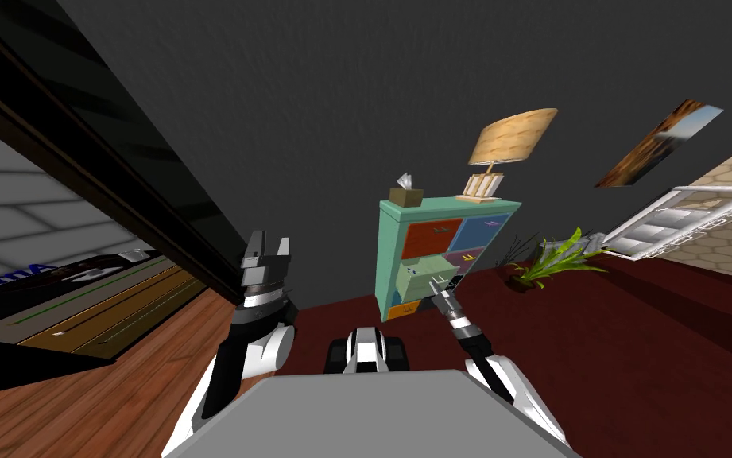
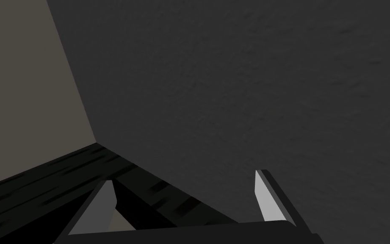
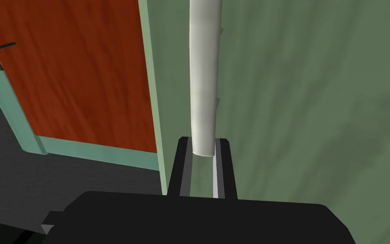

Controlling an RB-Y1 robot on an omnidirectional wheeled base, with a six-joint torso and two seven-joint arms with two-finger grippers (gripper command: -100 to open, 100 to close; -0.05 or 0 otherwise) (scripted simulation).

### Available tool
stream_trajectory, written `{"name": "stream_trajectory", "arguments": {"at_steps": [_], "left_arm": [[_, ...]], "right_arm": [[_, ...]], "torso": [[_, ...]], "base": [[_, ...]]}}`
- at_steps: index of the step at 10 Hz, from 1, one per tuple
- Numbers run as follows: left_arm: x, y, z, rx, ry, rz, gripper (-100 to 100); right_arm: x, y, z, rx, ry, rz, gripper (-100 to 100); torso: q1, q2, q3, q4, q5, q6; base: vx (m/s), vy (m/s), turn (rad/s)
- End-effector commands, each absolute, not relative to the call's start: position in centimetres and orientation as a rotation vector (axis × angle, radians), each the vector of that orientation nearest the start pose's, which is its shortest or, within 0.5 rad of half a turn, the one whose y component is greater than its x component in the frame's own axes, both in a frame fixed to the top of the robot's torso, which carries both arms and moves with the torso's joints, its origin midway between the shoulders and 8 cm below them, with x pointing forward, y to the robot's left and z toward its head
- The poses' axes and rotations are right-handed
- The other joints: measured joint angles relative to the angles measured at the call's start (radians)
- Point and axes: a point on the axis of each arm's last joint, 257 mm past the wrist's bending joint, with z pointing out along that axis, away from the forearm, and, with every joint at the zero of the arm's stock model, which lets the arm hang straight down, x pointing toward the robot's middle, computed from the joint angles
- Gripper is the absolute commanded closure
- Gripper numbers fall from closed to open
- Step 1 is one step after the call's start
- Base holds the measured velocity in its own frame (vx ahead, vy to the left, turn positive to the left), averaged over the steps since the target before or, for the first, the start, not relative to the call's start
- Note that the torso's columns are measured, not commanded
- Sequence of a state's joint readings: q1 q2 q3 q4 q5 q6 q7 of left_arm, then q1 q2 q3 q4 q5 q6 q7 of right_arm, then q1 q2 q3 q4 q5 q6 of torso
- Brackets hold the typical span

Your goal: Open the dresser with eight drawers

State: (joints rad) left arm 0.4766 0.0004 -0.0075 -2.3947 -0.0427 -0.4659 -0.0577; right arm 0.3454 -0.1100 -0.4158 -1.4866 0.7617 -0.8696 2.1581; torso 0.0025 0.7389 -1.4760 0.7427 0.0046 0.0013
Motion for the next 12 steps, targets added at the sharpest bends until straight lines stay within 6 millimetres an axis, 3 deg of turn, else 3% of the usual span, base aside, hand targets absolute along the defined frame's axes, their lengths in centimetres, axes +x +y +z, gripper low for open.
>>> {"name": "stream_trajectory", "arguments": {"at_steps": [1, 2, 3, 11, 12], "left_arm": [[32.6, 26.5, 7.5, -0.53, 0.576, -1.257, 0], [32.6, 26.5, 7.5, -0.53, 0.576, -1.257, 0], [32.6, 26.5, 7.5, -0.53, 0.576, -1.257, 0], [32.6, 26.5, 7.5, -0.53, 0.576, -1.256, 0], [32.6, 26.5, 7.5, -0.53, 0.576, -1.256, 0]], "right_arm": [[37.5, -35.4, -24.7, -1.124, 0.974, -1.147, 100], [37.4, -35.4, -24.4, -1.123, 0.965, -1.147, 100], [37.9, -36.4, -24.1, -1.128, 0.983, -1.142, -100], [39.7, -40.1, -19.7, -1.12, 0.989, -1.147, -100], [39.3, -39.8, -20.7, -1.127, 1.002, -1.141, -100]], "torso": [[0.0, 0.001, 0.0, -0.001, -0.001, 0.0], [0.0, 0.004, 0.002, -0.001, -0.001, 0.0], [-0.001, 0.006, 0.003, 0.0, -0.001, 0.0], [-0.001, 0.003, 0.002, -0.001, -0.002, -0.001], [0.002, 0.005, 0.002, 0.001, 0.001, -0.001]], "base": [[-0.183, -0.02, -0.04], [-0.207, -0.035, -0.042], [-0.117, 0.0, 0.008], [-0.018, 0.052, 0.014], [-0.007, 0.015, -0.001]]}}
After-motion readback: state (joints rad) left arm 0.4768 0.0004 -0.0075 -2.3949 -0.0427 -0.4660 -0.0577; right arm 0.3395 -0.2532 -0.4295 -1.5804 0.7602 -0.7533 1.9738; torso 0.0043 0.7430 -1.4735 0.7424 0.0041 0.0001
